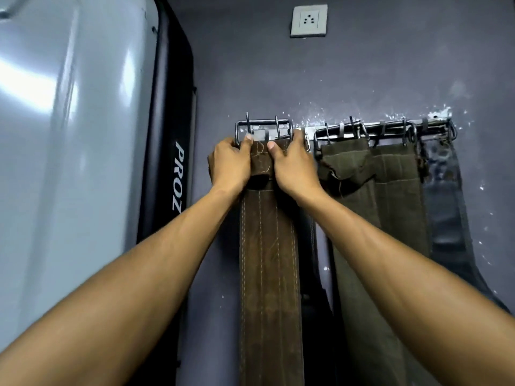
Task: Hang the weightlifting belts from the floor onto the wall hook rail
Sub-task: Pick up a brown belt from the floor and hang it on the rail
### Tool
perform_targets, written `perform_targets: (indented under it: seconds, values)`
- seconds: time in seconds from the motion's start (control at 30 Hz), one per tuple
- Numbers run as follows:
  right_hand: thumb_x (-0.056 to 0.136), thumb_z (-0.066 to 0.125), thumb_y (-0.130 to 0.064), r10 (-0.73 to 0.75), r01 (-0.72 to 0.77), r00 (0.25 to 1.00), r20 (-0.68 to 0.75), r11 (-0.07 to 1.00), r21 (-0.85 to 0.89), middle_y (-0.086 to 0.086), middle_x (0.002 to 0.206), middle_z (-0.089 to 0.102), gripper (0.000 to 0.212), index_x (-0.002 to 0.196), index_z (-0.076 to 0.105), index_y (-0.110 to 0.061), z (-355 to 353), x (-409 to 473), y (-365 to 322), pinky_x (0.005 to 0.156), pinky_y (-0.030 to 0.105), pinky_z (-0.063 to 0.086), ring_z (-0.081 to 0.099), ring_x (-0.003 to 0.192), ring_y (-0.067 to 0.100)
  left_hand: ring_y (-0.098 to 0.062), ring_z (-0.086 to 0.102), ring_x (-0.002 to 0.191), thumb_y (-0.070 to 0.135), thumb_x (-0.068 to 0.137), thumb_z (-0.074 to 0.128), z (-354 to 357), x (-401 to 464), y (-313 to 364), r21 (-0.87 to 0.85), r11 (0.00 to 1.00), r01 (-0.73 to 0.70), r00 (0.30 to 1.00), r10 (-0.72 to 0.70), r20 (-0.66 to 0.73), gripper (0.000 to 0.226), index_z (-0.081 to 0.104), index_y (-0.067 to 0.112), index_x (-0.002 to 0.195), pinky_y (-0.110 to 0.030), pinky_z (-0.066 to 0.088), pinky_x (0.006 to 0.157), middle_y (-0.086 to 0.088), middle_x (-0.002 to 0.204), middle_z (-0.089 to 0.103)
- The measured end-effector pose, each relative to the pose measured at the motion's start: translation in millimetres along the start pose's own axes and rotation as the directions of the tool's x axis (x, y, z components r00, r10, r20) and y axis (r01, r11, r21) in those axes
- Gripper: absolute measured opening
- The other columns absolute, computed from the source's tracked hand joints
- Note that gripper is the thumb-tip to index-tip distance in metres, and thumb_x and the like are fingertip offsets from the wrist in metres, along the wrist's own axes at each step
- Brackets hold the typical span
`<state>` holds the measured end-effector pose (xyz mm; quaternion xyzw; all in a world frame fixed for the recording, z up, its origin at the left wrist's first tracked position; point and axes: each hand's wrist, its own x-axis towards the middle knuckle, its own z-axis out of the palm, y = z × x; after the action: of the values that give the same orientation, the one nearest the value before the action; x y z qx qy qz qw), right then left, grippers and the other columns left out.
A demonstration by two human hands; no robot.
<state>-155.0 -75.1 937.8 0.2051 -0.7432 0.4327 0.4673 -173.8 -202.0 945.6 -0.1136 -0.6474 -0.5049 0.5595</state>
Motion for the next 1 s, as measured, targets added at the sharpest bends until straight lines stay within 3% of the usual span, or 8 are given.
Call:
perform_targets:
  seconds: [0.3, 0.4, 0.57, 0.67, 0.73, 0.83, 0.93, 1.0]
  values:
    - [0.109, 0.047, -0.035, 0.021, -0.027, 0.999, -0.031, 0.976, -0.218, 0.029, 0.14, 0.058, 0.078, 0.166, 0.0, -0.01, 32, 61, 5, 0.106, 0.044, 0.043, 0.055, 0.132, 0.044, -0.039, 0.064, 0.109, 0.046, 0.101, 0.049, 44, 64, -29, 0.159, 0.986, -0.053, 0.997, 0.044, 0.063, 0.036, 0.066, 0.023, 0.122, -0.036, 0.047, 0.082, -0.013, 0.117, 0.072]
    - [0.109, 0.046, -0.033, 0.0, -0.007, 1.0, -0.02, 0.944, -0.331, 0.03, 0.14, 0.059, 0.079, 0.165, -0.004, -0.006, 37, 60, 7, 0.107, 0.044, 0.042, 0.055, 0.131, 0.044, -0.044, 0.061, 0.115, 0.044, 0.103, 0.046, 47, 60, -42, 0.188, 0.978, -0.088, 0.992, 0.069, 0.106, 0.04, 0.054, 0.025, 0.138, -0.043, 0.051, 0.093, -0.015, 0.126, 0.068]
    - [0.108, 0.048, -0.037, -0.007, 0.0, 1.0, -0.015, 0.922, -0.387, 0.033, 0.134, 0.062, 0.08, 0.164, 0.004, -0.002, 45, 39, 16, 0.1, 0.044, 0.046, 0.057, 0.128, 0.048, -0.039, 0.062, 0.116, 0.046, 0.102, 0.047, 31, 47, -55, 0.196, 0.973, -0.12, 0.983, 0.089, 0.161, 0.042, 0.054, 0.028, 0.139, -0.043, 0.052, 0.098, -0.011, 0.126, 0.069]
    - [0.105, 0.053, -0.038, -0.032, 0.022, 0.994, -0.101, 0.995, -0.097, 0.021, 0.129, 0.069, 0.057, 0.153, 0.041, -0.009, 52, 17, 34, 0.097, 0.035, 0.046, 0.061, 0.125, 0.04, -0.028, 0.064, 0.116, 0.042, 0.101, 0.055, 27, 39, -56, 0.057, 0.995, -0.079, 0.984, 0.069, 0.162, 0.044, 0.055, 0.03, 0.144, -0.037, 0.051, 0.102, -0.003, 0.125, 0.072]
    - [0.103, 0.059, -0.034, -0.025, 0.045, 0.984, -0.175, 0.993, 0.112, 0.007, 0.122, 0.074, 0.041, 0.138, 0.057, -0.014, 52, -2, 45, 0.088, 0.023, 0.042, 0.065, 0.117, 0.024, -0.022, 0.068, 0.111, 0.037, 0.1, 0.061, 26, 19, -63, -0.178, 0.984, -0.01, 0.988, 0.037, 0.147, 0.04, 0.062, 0.02, 0.136, -0.035, 0.053, 0.1, -0.002, 0.119, 0.074]
    - [0.099, 0.066, -0.039, 0.06, -0.017, 0.971, -0.229, 0.983, 0.185, -0.005, 0.08, 0.071, 0.039, 0.13, 0.058, -0.017, 49, -31, 58, 0.067, 0.023, 0.039, 0.067, 0.082, 0.016, -0.027, 0.07, 0.114, 0.037, 0.101, 0.06, 23, -29, -93, -0.499, 0.855, 0.143, 0.978, -0.045, 0.203, 0.036, 0.067, 0.009, 0.122, -0.041, 0.056, 0.098, -0.009, 0.116, 0.075]
    - [0.096, 0.068, -0.043, 0.013, 0.004, 0.976, -0.216, 0.997, 0.078, 0.0, 0.059, 0.062, 0.041, 0.129, 0.052, -0.025, 47, -51, 71, 0.058, 0.034, 0.037, 0.058, 0.058, 0.012, -0.028, 0.07, 0.116, 0.052, 0.096, 0.059, 28, -76, -122, -0.518, 0.806, 0.286, 0.935, -0.117, 0.335, 0.047, 0.07, 0.012, 0.118, -0.049, 0.055, 0.102, -0.008, 0.115, 0.078]
    - [0.097, 0.067, -0.04, -0.031, 0.043, 0.974, -0.224, 0.998, 0.051, 0.002, 0.055, 0.06, 0.041, 0.13, 0.048, -0.027, 49, -61, 79, 0.057, 0.037, 0.038, 0.056, 0.054, 0.013, -0.022, 0.072, 0.115, 0.042, 0.103, 0.055, 33, -101, -129, -0.53, 0.768, 0.359, 0.905, -0.148, 0.399, 0.04, 0.072, 0.011, 0.122, -0.043, 0.055, 0.103, -0.005, 0.116, 0.078]
